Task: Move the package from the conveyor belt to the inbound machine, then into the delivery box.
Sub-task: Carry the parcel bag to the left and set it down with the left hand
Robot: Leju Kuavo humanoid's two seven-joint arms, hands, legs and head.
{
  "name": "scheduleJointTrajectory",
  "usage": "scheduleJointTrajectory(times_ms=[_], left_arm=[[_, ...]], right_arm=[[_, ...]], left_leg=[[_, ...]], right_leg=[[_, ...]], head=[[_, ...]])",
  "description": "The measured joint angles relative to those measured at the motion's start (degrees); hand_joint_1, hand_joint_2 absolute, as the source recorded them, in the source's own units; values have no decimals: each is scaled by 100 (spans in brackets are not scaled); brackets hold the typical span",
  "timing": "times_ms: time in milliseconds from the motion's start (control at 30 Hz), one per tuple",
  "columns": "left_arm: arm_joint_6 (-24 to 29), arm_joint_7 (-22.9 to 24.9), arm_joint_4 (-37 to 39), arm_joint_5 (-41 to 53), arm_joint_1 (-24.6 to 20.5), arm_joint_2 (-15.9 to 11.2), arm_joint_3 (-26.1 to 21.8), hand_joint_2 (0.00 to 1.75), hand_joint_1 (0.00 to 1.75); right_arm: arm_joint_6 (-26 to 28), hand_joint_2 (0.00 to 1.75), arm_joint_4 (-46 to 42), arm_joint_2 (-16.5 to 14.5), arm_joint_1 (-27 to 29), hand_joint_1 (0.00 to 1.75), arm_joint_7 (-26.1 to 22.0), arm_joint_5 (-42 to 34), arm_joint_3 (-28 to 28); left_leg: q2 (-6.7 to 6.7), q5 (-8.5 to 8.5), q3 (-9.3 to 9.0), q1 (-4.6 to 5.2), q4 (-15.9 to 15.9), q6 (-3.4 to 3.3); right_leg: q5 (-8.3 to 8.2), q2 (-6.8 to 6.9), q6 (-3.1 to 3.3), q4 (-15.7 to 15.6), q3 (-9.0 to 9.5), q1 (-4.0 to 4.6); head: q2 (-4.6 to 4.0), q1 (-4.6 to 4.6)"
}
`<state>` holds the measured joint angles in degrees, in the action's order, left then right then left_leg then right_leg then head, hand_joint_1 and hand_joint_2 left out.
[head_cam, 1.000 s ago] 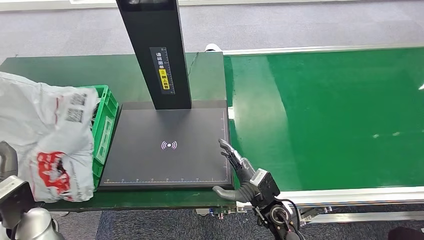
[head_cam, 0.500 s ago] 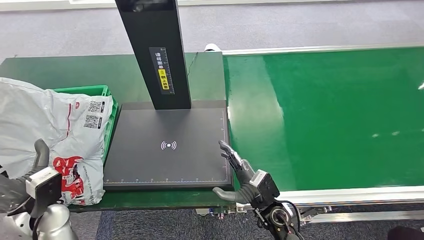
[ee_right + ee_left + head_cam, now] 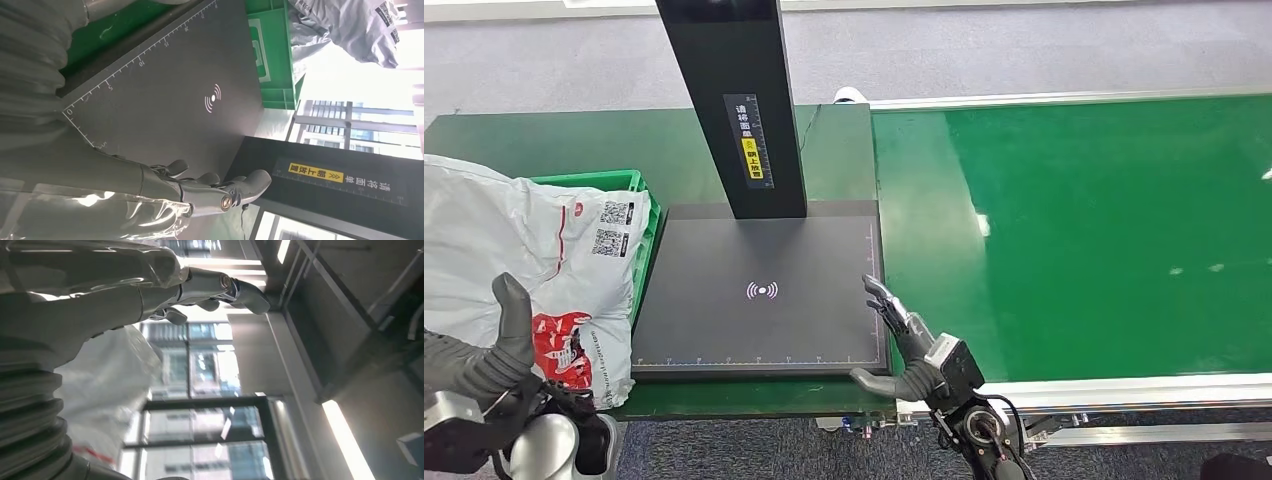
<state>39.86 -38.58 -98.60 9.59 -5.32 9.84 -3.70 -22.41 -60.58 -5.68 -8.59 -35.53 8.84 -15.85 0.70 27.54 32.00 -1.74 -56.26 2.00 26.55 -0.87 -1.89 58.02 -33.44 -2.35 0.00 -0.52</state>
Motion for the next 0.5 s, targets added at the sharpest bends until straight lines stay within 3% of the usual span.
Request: scheduleJointTrajectory(times_ms=[233,500], left_arm=[[-76,0,-766,-344,158,-333,869,175,0],[-918,0,-1375,-404,269,-574,1546,175,0]], right_arm=[[-21,175,71,1,-64,0,-15,4,-1],[-71,175,126,4,-88,0,-36,30,1]], left_leg=[[0,0,0,0,0,0],[-2,0,0,1,0,0]], right_leg=[[0,2,0,0,1,0],[1,3,0,0,0,-1]], head=[[0,0],[0,1]])
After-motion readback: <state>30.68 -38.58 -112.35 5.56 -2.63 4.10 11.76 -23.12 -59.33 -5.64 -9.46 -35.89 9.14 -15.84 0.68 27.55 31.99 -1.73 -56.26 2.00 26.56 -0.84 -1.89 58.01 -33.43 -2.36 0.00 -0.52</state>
